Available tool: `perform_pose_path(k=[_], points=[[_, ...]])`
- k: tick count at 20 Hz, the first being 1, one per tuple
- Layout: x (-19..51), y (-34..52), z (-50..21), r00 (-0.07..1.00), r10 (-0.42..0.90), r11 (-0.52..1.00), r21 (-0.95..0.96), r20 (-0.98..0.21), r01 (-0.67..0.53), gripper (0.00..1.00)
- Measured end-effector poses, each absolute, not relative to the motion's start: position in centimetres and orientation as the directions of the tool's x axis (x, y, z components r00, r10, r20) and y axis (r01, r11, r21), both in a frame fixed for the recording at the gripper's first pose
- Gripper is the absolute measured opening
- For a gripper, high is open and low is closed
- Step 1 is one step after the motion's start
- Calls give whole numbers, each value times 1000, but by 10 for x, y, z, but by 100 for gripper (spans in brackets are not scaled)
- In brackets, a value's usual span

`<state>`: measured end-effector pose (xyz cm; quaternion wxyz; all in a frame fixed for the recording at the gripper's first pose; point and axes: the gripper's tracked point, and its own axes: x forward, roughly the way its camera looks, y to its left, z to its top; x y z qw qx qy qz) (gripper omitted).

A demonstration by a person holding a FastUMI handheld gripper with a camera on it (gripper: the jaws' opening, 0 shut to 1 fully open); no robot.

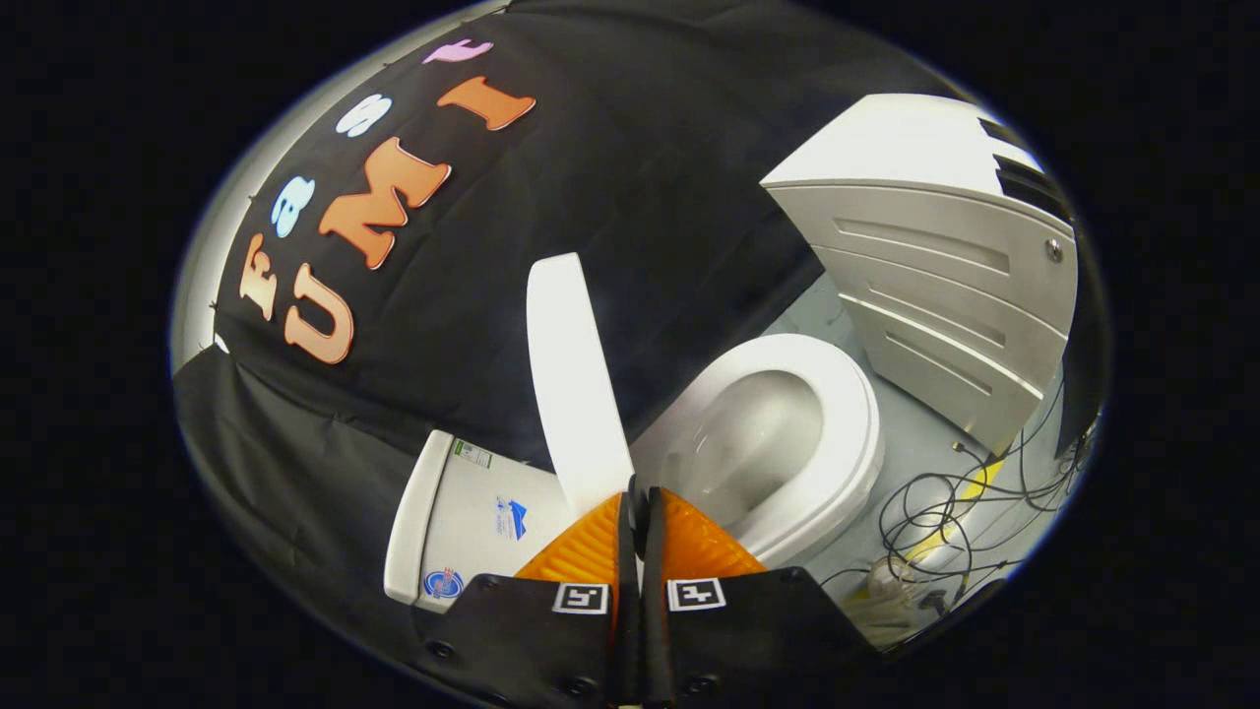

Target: Open the toilet lid.

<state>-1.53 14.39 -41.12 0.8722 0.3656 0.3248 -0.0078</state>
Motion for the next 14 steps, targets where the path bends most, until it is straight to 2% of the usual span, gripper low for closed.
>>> perform_pose_path(k=[14], points=[[-15, 231, -362, 803, 224, 856, 505, -552, 109, 8]])
